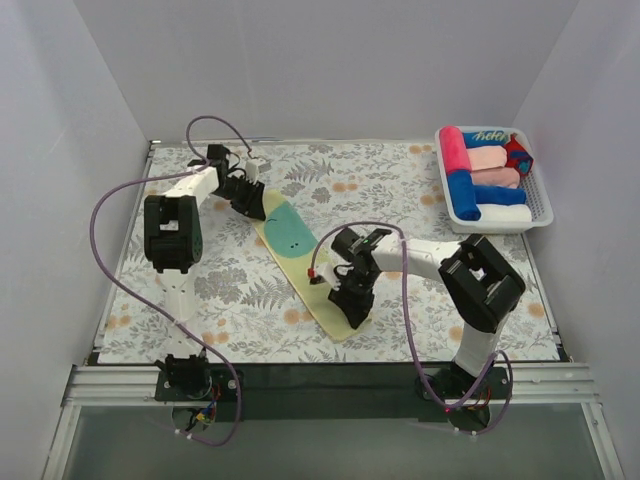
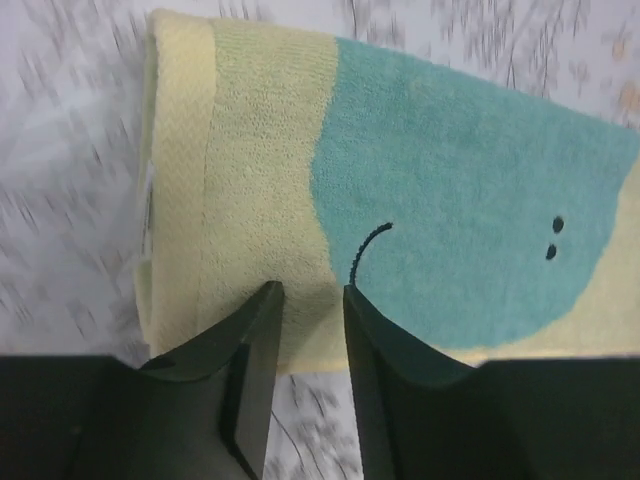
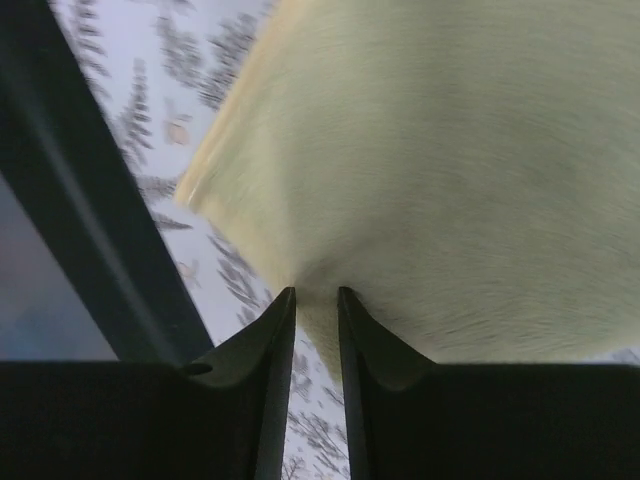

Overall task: Roll the towels
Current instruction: Fold the towel

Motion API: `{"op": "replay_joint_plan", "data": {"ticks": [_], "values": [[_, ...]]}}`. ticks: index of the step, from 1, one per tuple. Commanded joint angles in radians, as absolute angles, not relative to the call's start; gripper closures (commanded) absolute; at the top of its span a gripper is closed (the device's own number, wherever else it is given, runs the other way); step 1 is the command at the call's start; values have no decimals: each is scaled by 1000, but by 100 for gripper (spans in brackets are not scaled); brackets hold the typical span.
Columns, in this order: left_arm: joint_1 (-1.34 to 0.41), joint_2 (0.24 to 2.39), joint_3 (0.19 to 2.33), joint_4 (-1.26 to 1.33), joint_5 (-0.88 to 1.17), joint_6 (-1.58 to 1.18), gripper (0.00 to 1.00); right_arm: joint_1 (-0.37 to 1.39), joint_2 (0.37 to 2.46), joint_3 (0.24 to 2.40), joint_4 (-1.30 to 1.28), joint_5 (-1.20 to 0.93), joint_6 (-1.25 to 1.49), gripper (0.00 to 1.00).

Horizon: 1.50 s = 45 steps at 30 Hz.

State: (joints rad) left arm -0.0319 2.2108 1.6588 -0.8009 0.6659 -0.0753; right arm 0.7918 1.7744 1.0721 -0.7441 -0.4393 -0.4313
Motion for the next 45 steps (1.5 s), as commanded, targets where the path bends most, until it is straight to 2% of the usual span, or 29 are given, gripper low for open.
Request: {"op": "replay_joint_plan", "data": {"ticks": [1,3,6,9,14,21,28,31,34,39,41,44,45], "values": [[-90,2361,1883,-788,672,-60,69,876,1832,1126,-778,-630,-465,73],[-90,2390,2019,-781,702,-100,64,881,1821,1172,-794,-679,-468,67],[-91,2350,2062,-747,719,-112,60,855,1770,1235,-799,-696,-460,65],[-91,2228,1944,-686,727,-95,60,767,1727,1255,-792,-738,-451,65],[-89,1931,1543,-543,762,-75,59,670,1756,1217,-761,-657,-446,71],[-161,1620,1198,-577,793,67,59,680,1819,1109,-678,-660,-423,79],[-268,1317,939,-612,779,178,61,816,1856,1019,-580,-657,-358,80],[-340,1137,861,-620,740,245,61,838,1931,1051,-563,-693,-312,80],[-446,1074,812,-675,674,316,60,835,2009,1132,-564,-768,-261,81],[-659,997,723,-729,537,295,56,801,1973,1189,-595,-813,-252,66],[-774,996,687,-707,473,244,56,746,1916,1184,-607,-822,-262,59],[-925,1029,658,-654,384,187,56,651,1849,1172,-673,-841,-305,43],[-989,1044,655,-641,365,175,56,611,1838,1172,-693,-842,-314,42]]}}
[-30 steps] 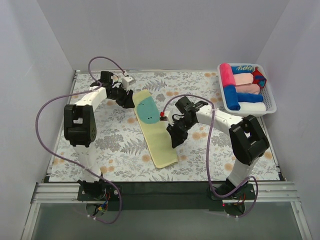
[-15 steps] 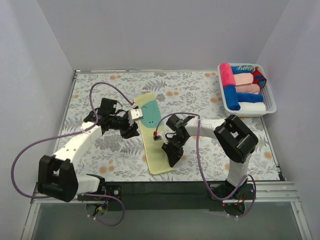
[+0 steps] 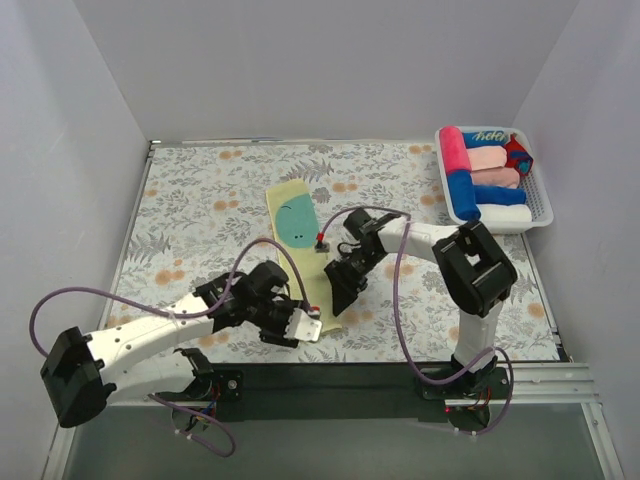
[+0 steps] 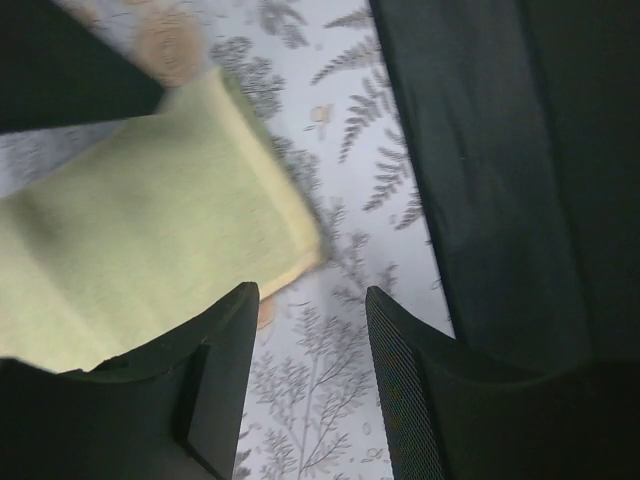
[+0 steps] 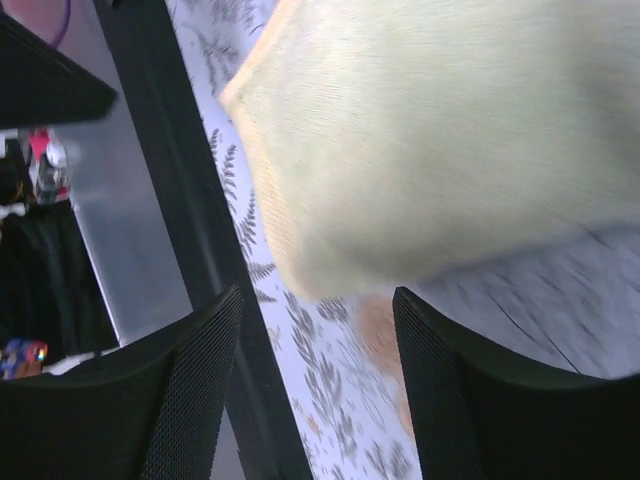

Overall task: Roll the towels
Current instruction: Fold the towel

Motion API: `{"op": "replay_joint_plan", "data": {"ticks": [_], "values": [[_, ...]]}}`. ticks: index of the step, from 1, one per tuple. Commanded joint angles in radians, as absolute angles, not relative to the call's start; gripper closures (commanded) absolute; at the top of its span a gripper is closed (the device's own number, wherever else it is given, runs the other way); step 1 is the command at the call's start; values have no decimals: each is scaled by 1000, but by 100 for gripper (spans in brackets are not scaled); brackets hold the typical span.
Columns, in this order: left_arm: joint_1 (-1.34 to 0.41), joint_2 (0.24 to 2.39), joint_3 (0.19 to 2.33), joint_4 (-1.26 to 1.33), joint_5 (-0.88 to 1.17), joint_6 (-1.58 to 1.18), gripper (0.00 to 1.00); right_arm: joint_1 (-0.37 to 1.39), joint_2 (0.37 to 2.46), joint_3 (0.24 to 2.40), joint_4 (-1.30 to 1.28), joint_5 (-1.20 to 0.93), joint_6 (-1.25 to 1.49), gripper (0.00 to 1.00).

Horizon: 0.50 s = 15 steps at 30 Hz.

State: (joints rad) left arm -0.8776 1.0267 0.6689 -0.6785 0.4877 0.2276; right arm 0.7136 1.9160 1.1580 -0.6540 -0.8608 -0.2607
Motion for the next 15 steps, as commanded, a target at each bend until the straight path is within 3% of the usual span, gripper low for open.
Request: {"op": "replay_joint_plan", "data": {"ticks": [1,5,15], "values": [[-1014,1081,655,-620,351,145,56,589,1818,1181,-713,-842,-324,41],[-1117,1166,646,-542,273,91,58,500,1781,1203,-781,-816,-354,40],[-1160,1310,652,-396,147,54,60,379,1729,1183,-796,-796,-360,41]]}}
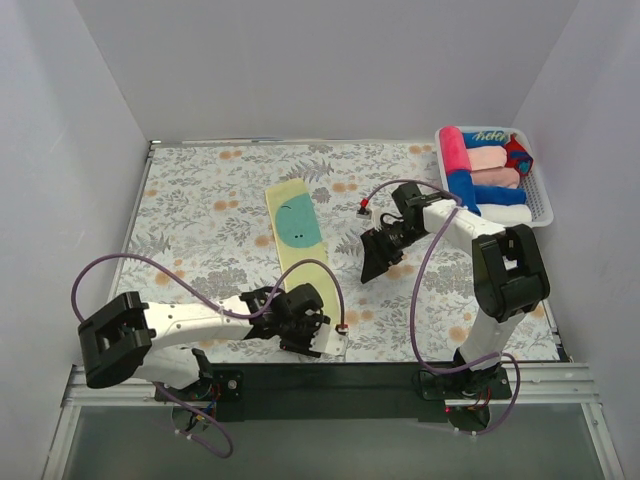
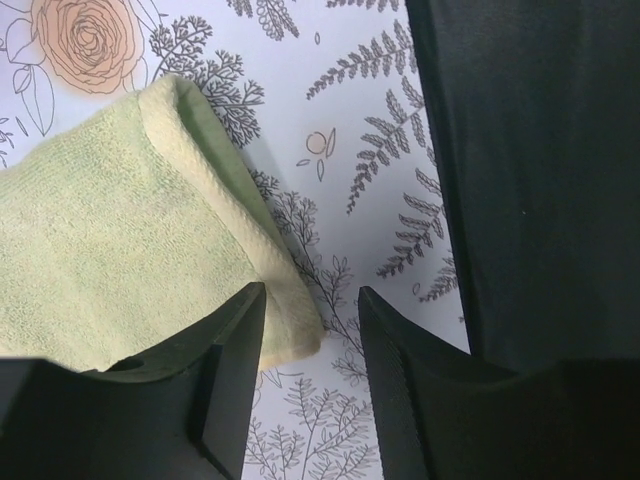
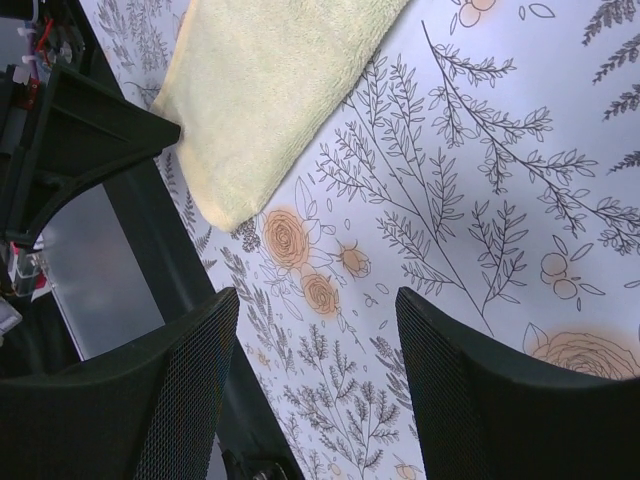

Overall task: Roll the towels
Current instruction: Fold the towel

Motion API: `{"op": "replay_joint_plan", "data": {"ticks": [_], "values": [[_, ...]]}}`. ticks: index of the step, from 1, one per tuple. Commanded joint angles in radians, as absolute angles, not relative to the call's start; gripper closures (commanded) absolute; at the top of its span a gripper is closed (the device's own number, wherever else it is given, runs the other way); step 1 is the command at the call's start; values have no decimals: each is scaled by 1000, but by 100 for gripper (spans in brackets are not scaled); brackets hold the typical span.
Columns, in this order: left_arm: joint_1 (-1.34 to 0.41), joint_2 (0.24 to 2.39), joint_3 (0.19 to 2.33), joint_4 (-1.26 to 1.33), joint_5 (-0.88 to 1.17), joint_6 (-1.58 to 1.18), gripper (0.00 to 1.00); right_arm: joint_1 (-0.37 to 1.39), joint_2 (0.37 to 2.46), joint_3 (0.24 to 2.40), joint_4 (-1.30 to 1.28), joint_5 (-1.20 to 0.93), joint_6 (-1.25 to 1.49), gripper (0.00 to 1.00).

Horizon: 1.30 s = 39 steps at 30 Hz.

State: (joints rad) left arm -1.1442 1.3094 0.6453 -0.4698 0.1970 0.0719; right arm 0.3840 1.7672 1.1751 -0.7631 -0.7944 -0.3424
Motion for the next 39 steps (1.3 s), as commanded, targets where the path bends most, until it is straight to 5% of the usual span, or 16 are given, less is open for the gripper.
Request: {"op": "replay_joint_plan", "data": {"ticks": [1,6,14,29,39], "values": [[-1161,1339,653,-393,146,54,62,376,1729,1181,-796,-795,-360,40],[-1163,1416,638,-370,137,52,68,364,1733,1186,-798,-785,-360,41],[-1161,1497,632,-449,204,71,99,339,1729,1170,-807,-787,-368,44],[-1128,1282,821,-643,459,75,100,327,1726,1180,-819,-793,-374,46],[-743,1440,981,-624,541,207,100,318,1735,1184,-825,-798,-383,46]]}}
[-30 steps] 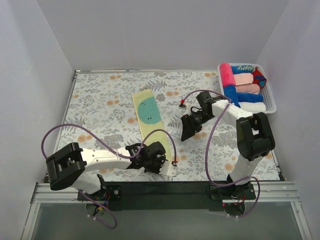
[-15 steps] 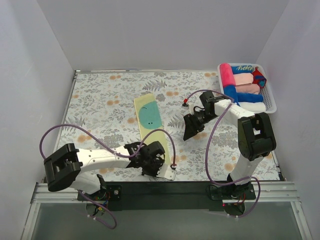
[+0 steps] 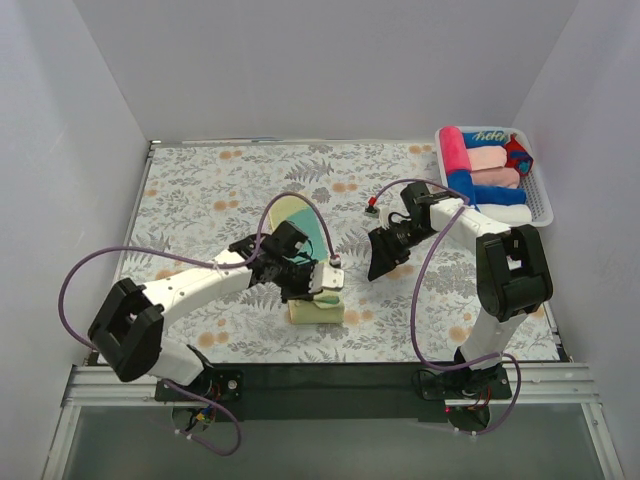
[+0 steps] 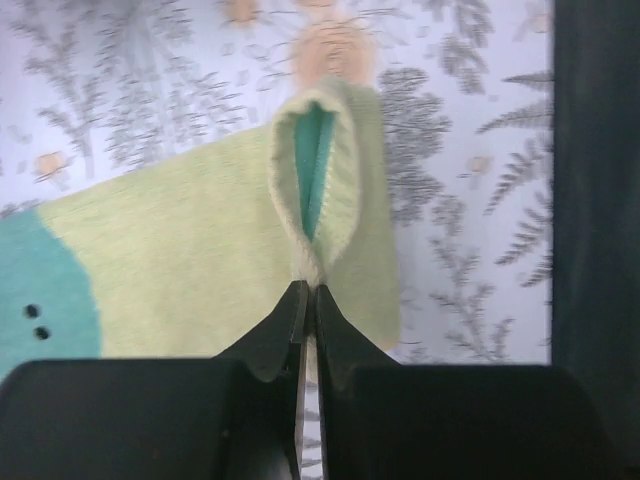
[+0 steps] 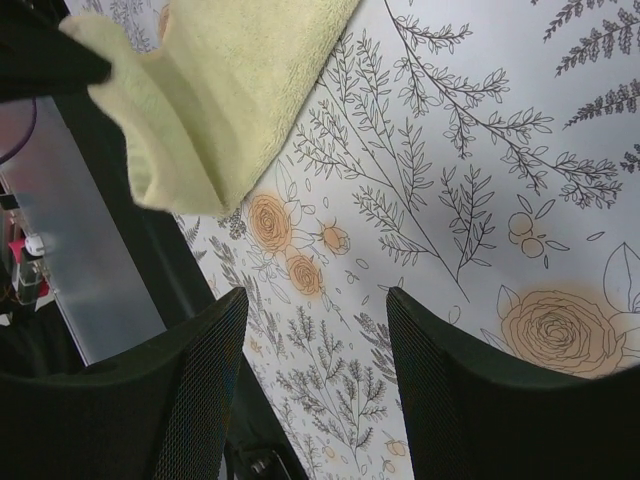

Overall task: Roll the towels
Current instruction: Fold the towel

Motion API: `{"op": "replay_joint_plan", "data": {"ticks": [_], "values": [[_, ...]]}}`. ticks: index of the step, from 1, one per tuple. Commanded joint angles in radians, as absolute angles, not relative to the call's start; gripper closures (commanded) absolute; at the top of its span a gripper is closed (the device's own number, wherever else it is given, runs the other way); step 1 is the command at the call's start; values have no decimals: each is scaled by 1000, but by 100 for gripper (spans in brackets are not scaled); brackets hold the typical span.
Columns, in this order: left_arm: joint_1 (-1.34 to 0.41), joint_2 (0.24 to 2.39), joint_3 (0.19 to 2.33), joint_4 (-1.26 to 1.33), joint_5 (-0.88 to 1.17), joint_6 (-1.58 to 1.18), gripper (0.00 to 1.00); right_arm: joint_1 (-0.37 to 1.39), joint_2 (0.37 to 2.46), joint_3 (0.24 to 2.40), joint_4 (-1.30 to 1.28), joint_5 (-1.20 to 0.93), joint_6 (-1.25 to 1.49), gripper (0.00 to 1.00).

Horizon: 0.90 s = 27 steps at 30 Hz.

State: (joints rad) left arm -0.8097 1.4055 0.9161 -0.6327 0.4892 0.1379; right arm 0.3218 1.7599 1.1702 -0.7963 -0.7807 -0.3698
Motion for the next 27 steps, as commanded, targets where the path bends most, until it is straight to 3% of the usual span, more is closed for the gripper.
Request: {"op": "replay_joint_plan", "data": {"ticks": [1,12,27], "values": [[-724,1459,995,-614,537,218,100,318,1739,1184,-825,-802,-383,46],[-503,1663,1104,-512,529,268,100,316,1746,1187,-838,-810,-397,46],[-449,1740,1151,-471,514,302,100,314,1763,1189,-844,-821,-402,46]]}}
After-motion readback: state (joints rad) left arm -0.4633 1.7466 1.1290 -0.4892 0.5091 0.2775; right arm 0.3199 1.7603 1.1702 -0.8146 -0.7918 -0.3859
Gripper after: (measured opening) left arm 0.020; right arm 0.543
